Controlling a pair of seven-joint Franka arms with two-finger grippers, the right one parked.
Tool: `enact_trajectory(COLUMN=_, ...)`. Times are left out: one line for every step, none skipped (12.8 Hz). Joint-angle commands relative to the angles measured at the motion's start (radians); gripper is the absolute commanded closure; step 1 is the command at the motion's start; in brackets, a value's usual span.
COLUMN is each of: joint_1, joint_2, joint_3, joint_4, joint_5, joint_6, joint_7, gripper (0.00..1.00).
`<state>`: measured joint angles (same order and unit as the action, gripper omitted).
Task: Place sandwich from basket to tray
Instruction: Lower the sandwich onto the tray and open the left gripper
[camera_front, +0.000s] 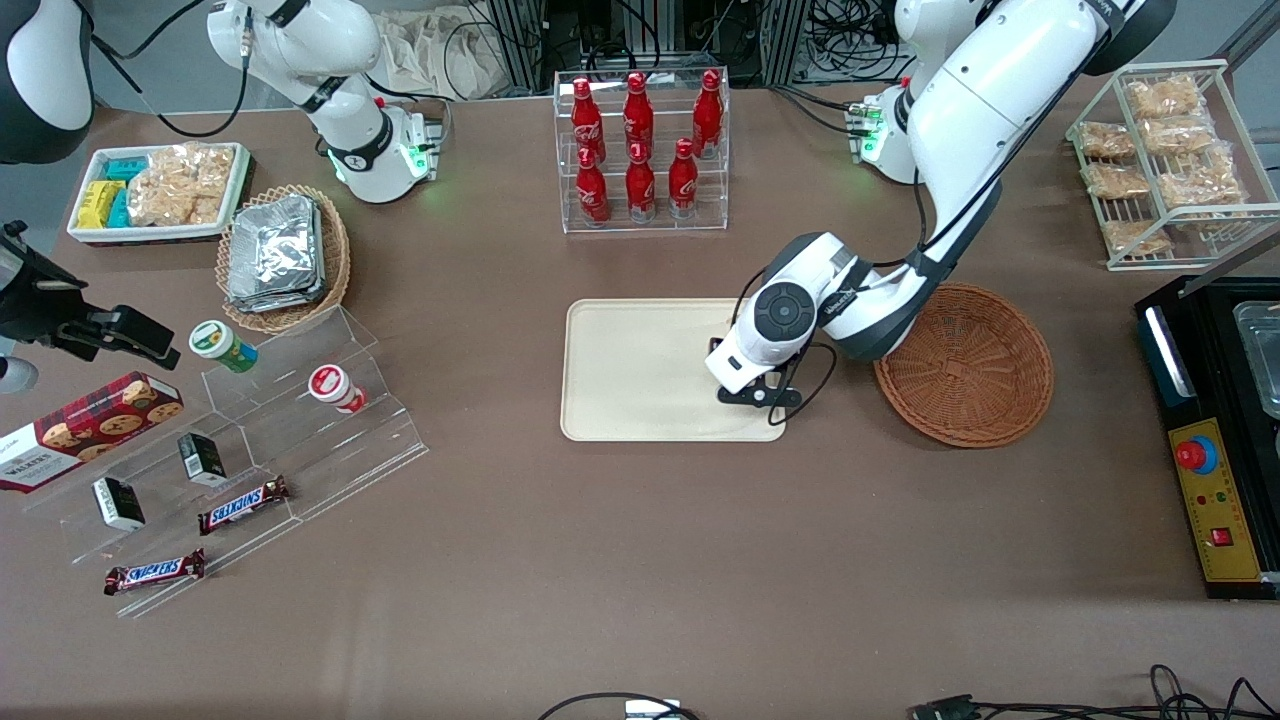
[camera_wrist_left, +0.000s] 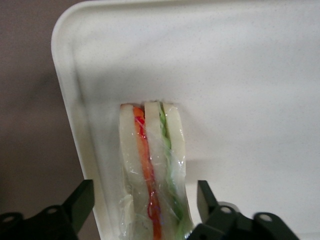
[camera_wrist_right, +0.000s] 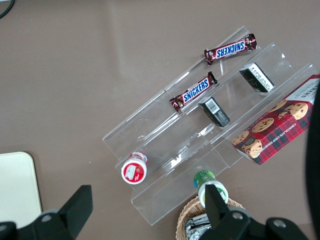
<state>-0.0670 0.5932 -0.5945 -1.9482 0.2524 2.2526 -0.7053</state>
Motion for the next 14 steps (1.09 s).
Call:
enact_trajectory(joint_1=0.003, joint_2=0.004, joint_3=-0.004, joint_4=0.012, joint_5=0.016, joint_6=-0.007, joint_7=-0.002, gripper=0.0)
enact_trajectory(joint_1=0.003, joint_2=0.004, joint_3=-0.004, joint_4=0.014, joint_5=0.016, joint_6=-0.008, joint_7=0.0, gripper=0.0)
enact_trajectory(joint_1=0.003, joint_2=0.002, joint_3=-0.004, joint_4=0.014, joint_5=0.015, joint_6=-0.008, joint_7=0.0, gripper=0.0)
enact_trajectory(joint_1=0.003, joint_2=0.0, joint_3=-0.004, joint_4=0.015, joint_5=0.015, joint_6=-0.01, joint_7=0.001, gripper=0.0)
enact_trajectory(joint_1=0.003, joint_2=-0.003, joint_3=-0.004, joint_4=0.026, joint_5=0.013, joint_6=-0.011, joint_7=-0.005, gripper=0.0)
enact_trajectory(joint_1=0.004, joint_2=-0.024, joint_3=-0.007, joint_4=0.043, joint_5=-0.001, joint_6=-0.043, joint_7=-0.01, gripper=0.0)
enact_trajectory(joint_1=0.004, joint_2=-0.067, joint_3=-0.008, joint_4=0.067, joint_5=-0.007, joint_6=-0.114, joint_7=-0.008, gripper=0.0)
enact_trajectory(joint_1=0.004, joint_2=-0.116, joint_3=-0.008, joint_4=0.095, joint_5=-0.028, joint_6=-0.184, joint_7=-0.005, gripper=0.0)
enact_trajectory(joint_1=0.007, joint_2=-0.171, joint_3=-0.008, joint_4=0.116, joint_5=-0.068, joint_6=-0.246, joint_7=0.01, gripper=0.0)
enact_trajectory(joint_1=0.012, joint_2=-0.238, joint_3=-0.007, joint_4=0.112, joint_5=-0.083, joint_6=-0.29, joint_7=0.042, gripper=0.0)
enact_trajectory(joint_1=0.013, joint_2=-0.303, joint_3=-0.004, joint_4=0.109, joint_5=-0.093, joint_6=-0.342, joint_7=0.067, gripper=0.0)
enact_trajectory(joint_1=0.024, joint_2=-0.366, joint_3=0.005, joint_4=0.112, joint_5=-0.117, joint_6=-0.413, joint_7=0.096, gripper=0.0)
enact_trajectory(joint_1=0.033, joint_2=-0.433, joint_3=0.03, joint_4=0.11, joint_5=-0.16, joint_6=-0.46, joint_7=0.13, gripper=0.0)
enact_trajectory(joint_1=0.032, joint_2=-0.5, joint_3=0.079, joint_4=0.109, joint_5=-0.2, joint_6=-0.508, joint_7=0.176, gripper=0.0)
